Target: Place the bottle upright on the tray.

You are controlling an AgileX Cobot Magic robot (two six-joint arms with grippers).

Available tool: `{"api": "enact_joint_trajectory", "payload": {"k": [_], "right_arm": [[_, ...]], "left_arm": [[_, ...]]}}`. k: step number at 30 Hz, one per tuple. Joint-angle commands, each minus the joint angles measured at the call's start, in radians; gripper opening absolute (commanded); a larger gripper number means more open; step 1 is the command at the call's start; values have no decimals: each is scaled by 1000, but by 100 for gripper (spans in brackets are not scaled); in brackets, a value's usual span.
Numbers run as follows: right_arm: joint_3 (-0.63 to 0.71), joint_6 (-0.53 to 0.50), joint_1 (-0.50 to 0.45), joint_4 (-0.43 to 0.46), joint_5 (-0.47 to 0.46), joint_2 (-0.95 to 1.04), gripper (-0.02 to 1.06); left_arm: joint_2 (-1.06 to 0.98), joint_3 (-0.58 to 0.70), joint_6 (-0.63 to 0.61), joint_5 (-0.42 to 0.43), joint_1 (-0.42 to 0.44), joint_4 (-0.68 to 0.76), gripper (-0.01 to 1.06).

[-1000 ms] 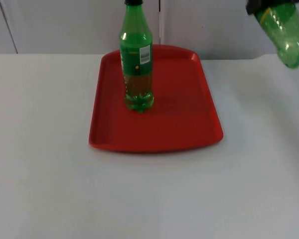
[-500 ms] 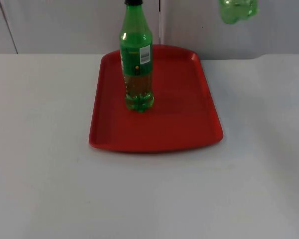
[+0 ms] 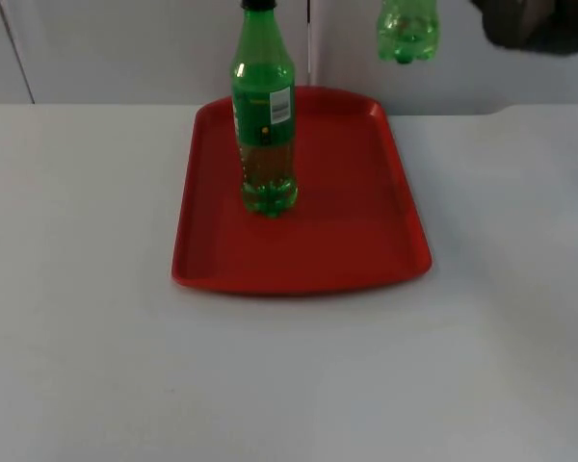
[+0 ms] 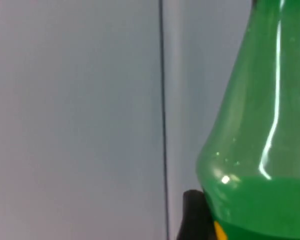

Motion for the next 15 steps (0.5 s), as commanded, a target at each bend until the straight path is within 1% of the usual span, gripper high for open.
{"api": "enact_joint_trajectory", "payload": {"k": [1, 2, 3, 4, 6, 8, 9, 11, 12, 13, 15], "right_arm": [[4, 59, 4, -73, -116, 30, 0], [4, 83, 4, -127, -210, 69, 0], [4, 83, 4, -144, -258, 93, 0], [-1, 83, 4, -155, -284, 112, 0], [-13, 92, 4, -156, -292, 137, 0], [-44, 114, 4, -156, -282, 178, 0], [-88, 158, -1, -159, -277, 223, 0], [-152, 205, -6, -163, -272, 276, 0], [-152, 205, -6, -163, -272, 276, 0], [-191, 221, -6, -165, -271, 299, 0], [-261, 221, -6, -168, -266, 350, 0]], "left_arm": [[-4, 3, 0, -1, -8, 3, 105], [-4, 3, 0, -1, -8, 3, 105], [-4, 3, 0, -1, -8, 3, 105], [-4, 3, 0, -1, -8, 3, 105], [-4, 3, 0, -1, -8, 3, 105], [-4, 3, 0, -1, -8, 3, 105], [-4, 3, 0, -1, -8, 3, 105], [-4, 3, 0, -1, -8, 3, 105], [-4, 3, 0, -1, -8, 3, 105], [-4, 3, 0, -1, -8, 3, 105], [-4, 3, 0, -1, -8, 3, 105]]}}
